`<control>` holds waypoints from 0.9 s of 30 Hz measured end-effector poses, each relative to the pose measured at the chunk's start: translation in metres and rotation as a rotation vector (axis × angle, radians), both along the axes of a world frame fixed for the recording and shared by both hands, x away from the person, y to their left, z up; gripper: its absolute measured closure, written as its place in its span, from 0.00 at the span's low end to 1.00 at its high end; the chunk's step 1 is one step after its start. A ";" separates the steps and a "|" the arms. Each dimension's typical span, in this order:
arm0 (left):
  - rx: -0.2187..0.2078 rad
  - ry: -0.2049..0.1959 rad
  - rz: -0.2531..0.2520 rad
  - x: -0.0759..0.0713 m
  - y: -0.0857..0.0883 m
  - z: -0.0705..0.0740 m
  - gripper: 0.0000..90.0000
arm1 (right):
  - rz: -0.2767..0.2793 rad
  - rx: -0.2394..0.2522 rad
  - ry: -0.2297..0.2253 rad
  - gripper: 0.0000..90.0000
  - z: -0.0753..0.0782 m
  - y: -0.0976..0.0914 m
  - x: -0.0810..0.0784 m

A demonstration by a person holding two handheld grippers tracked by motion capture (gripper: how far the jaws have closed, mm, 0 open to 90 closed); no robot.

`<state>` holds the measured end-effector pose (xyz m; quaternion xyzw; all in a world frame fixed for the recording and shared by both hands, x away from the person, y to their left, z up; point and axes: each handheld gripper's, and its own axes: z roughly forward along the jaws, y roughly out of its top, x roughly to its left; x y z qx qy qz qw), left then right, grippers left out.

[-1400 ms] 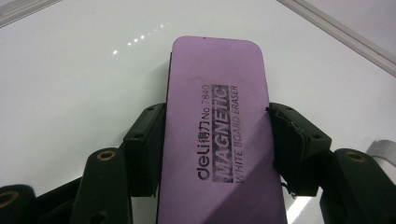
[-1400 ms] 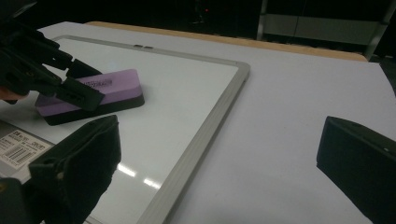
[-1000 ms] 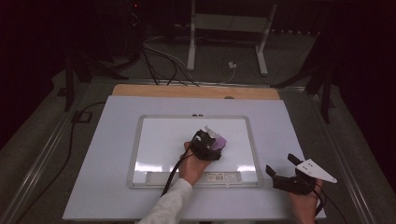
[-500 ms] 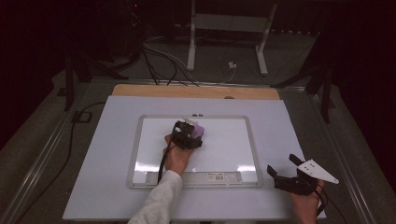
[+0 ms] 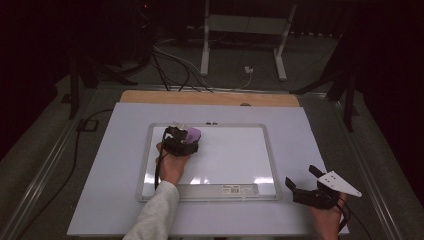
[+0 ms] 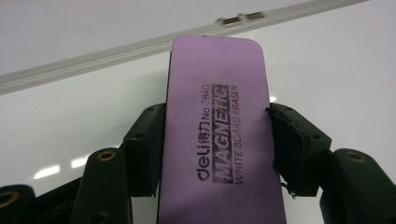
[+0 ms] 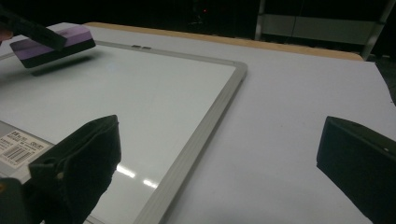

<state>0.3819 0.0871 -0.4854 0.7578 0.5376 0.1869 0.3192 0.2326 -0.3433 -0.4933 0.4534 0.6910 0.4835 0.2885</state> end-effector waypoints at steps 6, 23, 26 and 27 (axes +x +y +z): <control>-0.002 0.004 0.057 -0.001 0.023 -0.004 0.46 | -0.004 0.005 -0.002 0.00 0.001 -0.001 -0.001; 0.027 -0.098 0.069 -0.018 0.048 -0.010 0.30 | -0.004 0.004 -0.003 0.00 0.001 0.000 -0.001; 0.045 -0.148 0.006 -0.024 0.042 -0.003 0.29 | -0.005 0.005 -0.003 0.00 0.001 -0.001 -0.001; 0.051 -0.153 -0.020 -0.025 0.040 -0.001 0.29 | -0.004 0.005 -0.003 0.00 0.001 -0.001 -0.001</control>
